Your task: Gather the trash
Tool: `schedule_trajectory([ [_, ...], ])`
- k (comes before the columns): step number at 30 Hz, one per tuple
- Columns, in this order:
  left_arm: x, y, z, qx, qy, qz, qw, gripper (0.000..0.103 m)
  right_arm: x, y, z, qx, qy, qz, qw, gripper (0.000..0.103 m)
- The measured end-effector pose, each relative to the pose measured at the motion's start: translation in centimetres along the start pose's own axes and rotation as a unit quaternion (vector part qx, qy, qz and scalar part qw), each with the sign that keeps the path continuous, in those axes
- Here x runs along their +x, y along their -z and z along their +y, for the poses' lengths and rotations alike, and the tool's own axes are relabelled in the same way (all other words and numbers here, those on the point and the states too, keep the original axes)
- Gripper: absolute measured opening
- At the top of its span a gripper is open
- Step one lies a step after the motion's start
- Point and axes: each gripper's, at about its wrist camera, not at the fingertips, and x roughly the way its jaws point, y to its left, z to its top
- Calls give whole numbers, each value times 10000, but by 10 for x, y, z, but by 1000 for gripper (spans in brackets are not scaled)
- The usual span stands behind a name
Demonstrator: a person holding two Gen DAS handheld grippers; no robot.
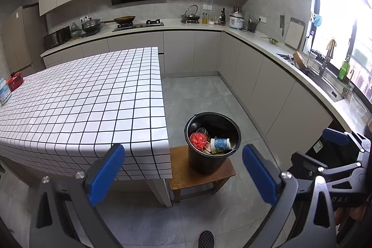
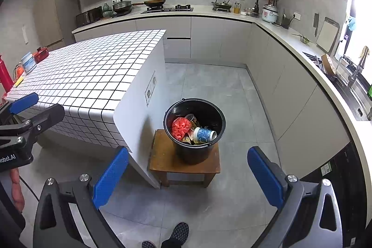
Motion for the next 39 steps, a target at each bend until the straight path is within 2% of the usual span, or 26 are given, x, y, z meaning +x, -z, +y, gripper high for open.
schedule_trajectory([
  [34, -2, -5, -2, -42, 57, -28, 10000, 102, 4, -7, -3, 32, -42, 33, 10000, 103],
  [39, -4, -5, -3, -79, 110, -125, 9998, 102, 4, -6, -6, 55, -24, 27, 10000, 103],
])
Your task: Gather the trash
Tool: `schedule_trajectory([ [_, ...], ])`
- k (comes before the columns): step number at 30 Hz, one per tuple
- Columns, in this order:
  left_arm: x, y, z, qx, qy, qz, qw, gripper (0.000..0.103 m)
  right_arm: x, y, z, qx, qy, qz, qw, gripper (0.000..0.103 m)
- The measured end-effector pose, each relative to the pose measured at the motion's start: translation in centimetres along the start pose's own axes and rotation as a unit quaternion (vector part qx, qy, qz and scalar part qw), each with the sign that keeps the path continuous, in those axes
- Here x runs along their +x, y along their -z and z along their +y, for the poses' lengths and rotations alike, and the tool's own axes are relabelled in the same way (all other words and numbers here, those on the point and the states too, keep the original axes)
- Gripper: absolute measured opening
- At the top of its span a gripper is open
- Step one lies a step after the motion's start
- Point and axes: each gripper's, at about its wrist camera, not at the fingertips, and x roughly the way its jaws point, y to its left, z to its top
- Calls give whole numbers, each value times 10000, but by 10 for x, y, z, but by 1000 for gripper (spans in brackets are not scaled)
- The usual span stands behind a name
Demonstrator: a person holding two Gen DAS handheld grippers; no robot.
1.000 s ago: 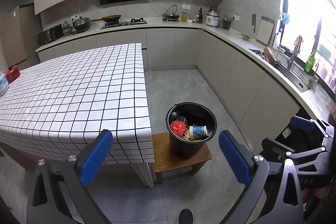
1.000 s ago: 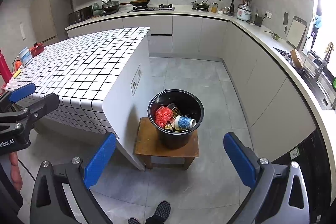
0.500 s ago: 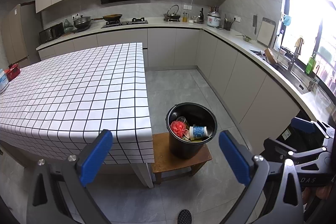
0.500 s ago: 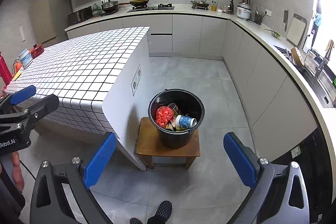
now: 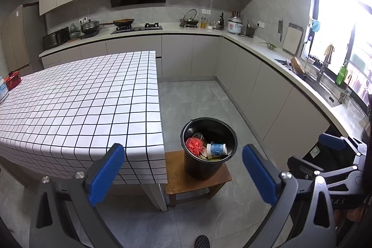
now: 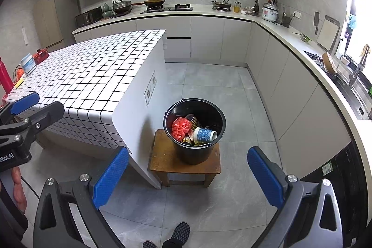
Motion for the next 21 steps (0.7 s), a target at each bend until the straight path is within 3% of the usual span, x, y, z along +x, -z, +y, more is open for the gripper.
schedule_trajectory([
  [17, 6, 0, -2, -60, 31, 10, 10000, 102, 1, 1, -6, -7, 65, -5, 10000, 103],
  [21, 5, 2, -1, -41, 65, -156, 9998, 102, 2, -1, -8, 2, 75, -10, 10000, 103],
])
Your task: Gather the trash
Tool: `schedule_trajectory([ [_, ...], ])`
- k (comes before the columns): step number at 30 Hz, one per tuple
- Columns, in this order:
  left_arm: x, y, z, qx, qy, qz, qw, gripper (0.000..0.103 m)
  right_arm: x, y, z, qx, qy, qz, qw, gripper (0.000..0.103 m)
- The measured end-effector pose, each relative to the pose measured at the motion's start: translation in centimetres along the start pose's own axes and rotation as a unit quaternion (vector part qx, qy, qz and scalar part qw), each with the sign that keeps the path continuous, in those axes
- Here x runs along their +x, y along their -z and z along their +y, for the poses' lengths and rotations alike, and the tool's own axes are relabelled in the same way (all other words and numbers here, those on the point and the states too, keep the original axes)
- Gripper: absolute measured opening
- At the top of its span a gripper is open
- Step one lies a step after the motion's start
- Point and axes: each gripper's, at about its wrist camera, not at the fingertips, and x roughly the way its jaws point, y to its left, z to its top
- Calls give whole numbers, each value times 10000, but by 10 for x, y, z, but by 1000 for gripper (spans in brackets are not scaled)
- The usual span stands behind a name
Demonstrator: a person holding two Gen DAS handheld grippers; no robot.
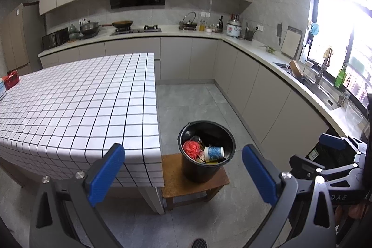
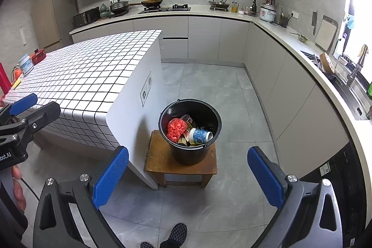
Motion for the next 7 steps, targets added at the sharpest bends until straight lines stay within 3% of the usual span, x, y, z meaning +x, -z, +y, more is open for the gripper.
schedule_trajectory([
  [7, 7, 1, 2, -76, 2, 98, 9999, 102, 3, -3, -2, 26, 64, 8, 10000, 103],
])
